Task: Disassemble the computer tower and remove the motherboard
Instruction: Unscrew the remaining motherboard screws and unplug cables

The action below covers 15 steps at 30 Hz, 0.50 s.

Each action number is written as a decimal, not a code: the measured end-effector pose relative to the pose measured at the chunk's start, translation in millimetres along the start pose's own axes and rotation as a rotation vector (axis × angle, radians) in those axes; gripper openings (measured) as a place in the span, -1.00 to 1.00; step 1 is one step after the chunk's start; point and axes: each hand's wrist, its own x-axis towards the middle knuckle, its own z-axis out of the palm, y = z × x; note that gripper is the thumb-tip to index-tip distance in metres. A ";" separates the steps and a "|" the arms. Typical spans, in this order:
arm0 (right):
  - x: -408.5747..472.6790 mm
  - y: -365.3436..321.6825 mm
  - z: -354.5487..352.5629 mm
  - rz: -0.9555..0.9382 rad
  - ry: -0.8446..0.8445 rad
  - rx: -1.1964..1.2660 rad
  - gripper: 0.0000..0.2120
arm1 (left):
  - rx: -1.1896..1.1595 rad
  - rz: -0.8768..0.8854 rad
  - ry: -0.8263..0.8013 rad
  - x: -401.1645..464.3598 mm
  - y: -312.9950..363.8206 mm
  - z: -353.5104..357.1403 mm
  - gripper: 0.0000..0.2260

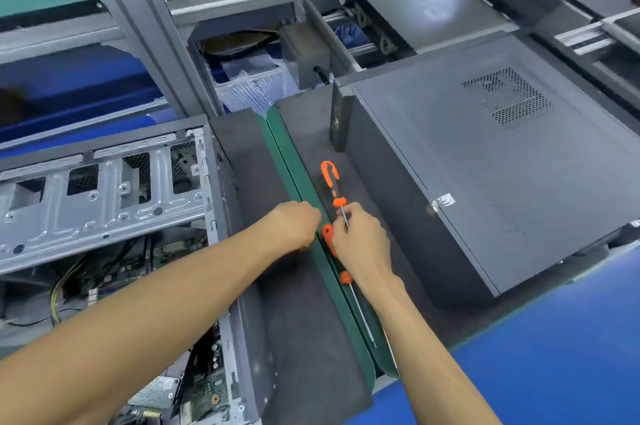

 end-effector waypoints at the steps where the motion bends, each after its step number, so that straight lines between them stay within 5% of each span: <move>1: 1.1 2.0 0.0 -0.005 0.018 -0.007 -0.78 | 0.001 -0.005 -0.001 -0.6 0.2 0.9 -0.86; 6: 7.9 14.3 3.0 0.007 0.053 -0.080 -0.77 | -0.058 -0.028 0.014 -8.2 -11.5 -8.6 -0.87; 10: 10.7 22.0 1.9 0.056 0.050 -0.153 -0.76 | -0.384 -0.015 0.100 -18.7 -37.0 -23.9 -0.76; 15: 4.8 -6.2 -5.0 -0.106 0.154 -0.017 -0.83 | -0.709 0.035 0.364 -58.5 -66.2 -35.1 -0.77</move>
